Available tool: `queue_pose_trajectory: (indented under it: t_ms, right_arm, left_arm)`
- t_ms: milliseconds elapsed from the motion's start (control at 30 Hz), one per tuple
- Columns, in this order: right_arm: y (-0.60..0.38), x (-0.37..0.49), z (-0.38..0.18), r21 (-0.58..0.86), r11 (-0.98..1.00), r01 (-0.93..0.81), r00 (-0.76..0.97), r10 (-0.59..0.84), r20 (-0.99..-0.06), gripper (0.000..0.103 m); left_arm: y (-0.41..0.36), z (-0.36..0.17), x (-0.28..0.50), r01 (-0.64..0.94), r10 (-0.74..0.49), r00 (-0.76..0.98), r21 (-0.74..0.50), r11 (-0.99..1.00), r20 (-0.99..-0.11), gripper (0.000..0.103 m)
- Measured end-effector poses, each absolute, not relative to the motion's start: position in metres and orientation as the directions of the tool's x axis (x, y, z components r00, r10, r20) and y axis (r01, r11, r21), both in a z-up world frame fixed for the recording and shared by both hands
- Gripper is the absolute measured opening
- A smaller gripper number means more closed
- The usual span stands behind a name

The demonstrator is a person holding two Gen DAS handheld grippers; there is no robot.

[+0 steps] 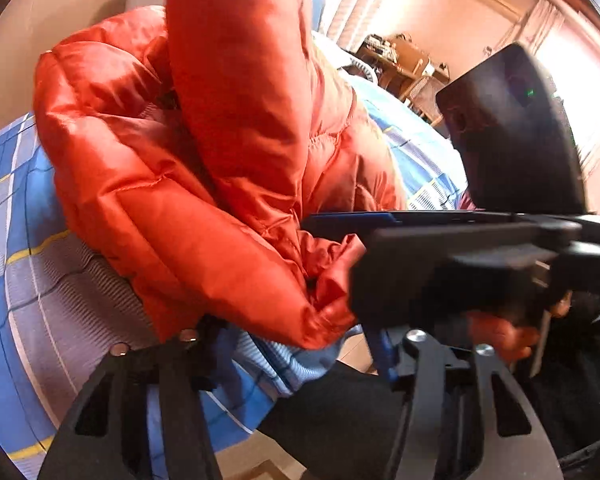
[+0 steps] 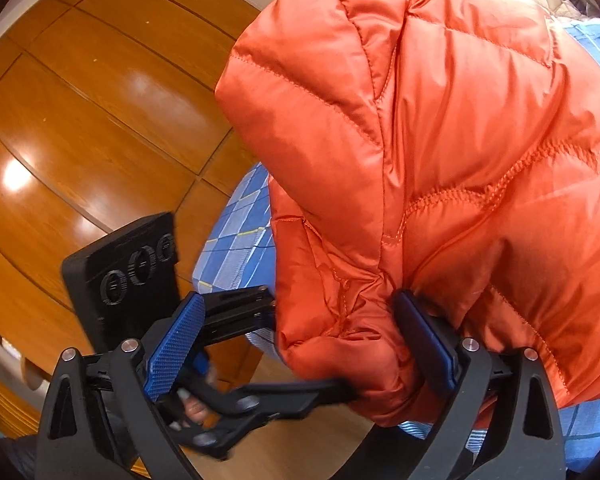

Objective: Fold large clothes

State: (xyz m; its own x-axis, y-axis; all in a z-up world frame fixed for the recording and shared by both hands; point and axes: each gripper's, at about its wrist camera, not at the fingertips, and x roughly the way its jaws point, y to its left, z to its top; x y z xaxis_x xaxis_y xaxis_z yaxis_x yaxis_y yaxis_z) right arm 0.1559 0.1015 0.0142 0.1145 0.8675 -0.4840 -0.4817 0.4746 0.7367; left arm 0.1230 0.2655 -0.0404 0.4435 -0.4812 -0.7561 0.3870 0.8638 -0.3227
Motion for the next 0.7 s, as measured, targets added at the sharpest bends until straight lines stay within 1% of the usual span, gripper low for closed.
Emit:
queue_pose_trajectory:
  t_ms: [67, 167, 233, 400, 567, 633, 700]
  right_arm:
    - [0.101, 0.156, 0.013, 0.739, 0.474, -0.478, 0.111, 0.868, -0.485, 0.095]
    - [0.095, 0.154, 0.014, 0.749, 0.469, -0.469, 0.104, 0.871, -0.480, 0.095]
    - [0.093, 0.152, 0.020, 0.727, 0.493, -0.478, 0.124, 0.857, -0.500, 0.095]
    - [0.091, 0.143, 0.031, 0.592, 0.614, -0.522, 0.229, 0.770, -0.596, 0.095]
    - [0.098, 0.145, 0.016, 0.532, 0.681, -0.503, 0.236, 0.700, -0.674, 0.094]
    - [0.108, 0.143, 0.009, 0.499, 0.695, -0.518, 0.231, 0.675, -0.700, 0.094]
    - [0.117, 0.142, 0.001, 0.471, 0.705, -0.529, 0.234, 0.655, -0.718, 0.094]
  left_arm:
    - [0.261, -0.044, 0.127, 0.397, -0.459, 0.433, -0.294, 0.870, -0.776, 0.027]
    - [0.261, -0.052, 0.129, 0.419, -0.430, 0.430, -0.246, 0.874, -0.794, 0.015]
    - [0.264, -0.056, 0.132, 0.416, -0.423, 0.428, -0.241, 0.877, -0.799, 0.013]
    - [0.273, -0.069, 0.134, 0.401, -0.418, 0.409, -0.251, 0.881, -0.811, 0.013]
    - [0.273, -0.087, 0.138, 0.391, -0.421, 0.393, -0.266, 0.881, -0.817, 0.012]
    - [0.275, -0.098, 0.141, 0.373, -0.424, 0.388, -0.281, 0.884, -0.818, 0.012]
    - [0.272, -0.105, 0.144, 0.375, -0.418, 0.392, -0.272, 0.886, -0.820, 0.012]
